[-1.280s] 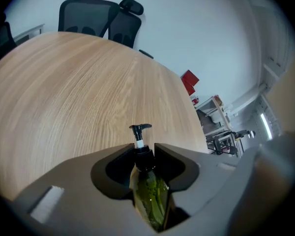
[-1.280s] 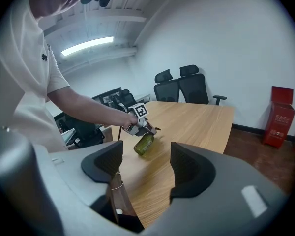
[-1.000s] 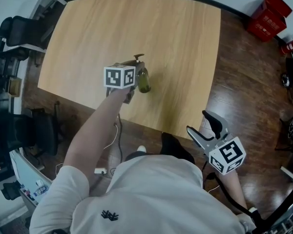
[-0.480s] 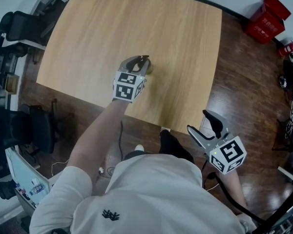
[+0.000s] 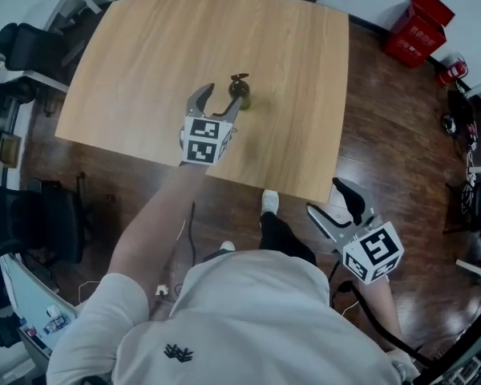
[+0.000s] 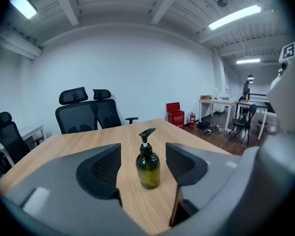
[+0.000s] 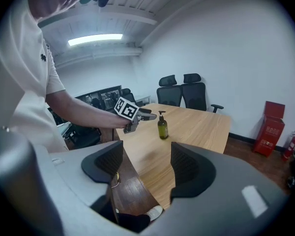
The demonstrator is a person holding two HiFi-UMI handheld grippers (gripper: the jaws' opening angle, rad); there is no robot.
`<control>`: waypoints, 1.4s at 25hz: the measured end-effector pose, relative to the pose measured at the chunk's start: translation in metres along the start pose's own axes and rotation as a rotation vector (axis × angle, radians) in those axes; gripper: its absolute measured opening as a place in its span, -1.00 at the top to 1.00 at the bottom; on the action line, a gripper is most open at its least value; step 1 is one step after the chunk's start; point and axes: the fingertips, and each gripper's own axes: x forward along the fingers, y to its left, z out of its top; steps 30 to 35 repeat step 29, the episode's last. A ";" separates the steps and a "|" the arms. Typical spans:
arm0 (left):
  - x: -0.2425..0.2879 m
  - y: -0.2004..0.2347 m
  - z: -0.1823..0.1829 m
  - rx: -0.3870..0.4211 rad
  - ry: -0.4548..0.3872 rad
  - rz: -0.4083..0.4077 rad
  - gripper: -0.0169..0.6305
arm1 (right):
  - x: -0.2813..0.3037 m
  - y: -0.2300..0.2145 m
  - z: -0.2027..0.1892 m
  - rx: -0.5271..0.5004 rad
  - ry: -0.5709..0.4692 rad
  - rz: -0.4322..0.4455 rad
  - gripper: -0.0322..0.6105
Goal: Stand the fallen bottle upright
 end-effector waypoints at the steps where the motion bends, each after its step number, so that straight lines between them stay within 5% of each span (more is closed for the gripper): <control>1: -0.016 -0.001 0.001 -0.009 -0.024 -0.002 0.09 | -0.002 0.008 -0.001 -0.007 -0.007 -0.008 -0.05; 7: -0.150 -0.034 -0.002 -0.066 -0.144 -0.170 0.10 | -0.021 0.087 -0.010 -0.032 -0.053 -0.066 -0.05; 15: -0.344 -0.088 -0.042 -0.144 -0.189 -0.416 0.12 | -0.067 0.192 -0.050 -0.003 -0.075 -0.124 -0.06; 22: -0.449 -0.162 -0.054 -0.189 -0.252 -0.435 0.13 | -0.123 0.236 -0.067 -0.070 -0.139 -0.161 -0.07; 29: -0.519 -0.250 -0.048 -0.110 -0.323 -0.455 0.15 | -0.205 0.282 -0.122 -0.110 -0.165 -0.157 -0.07; 35: -0.519 -0.250 -0.048 -0.110 -0.323 -0.455 0.15 | -0.205 0.282 -0.122 -0.110 -0.165 -0.157 -0.07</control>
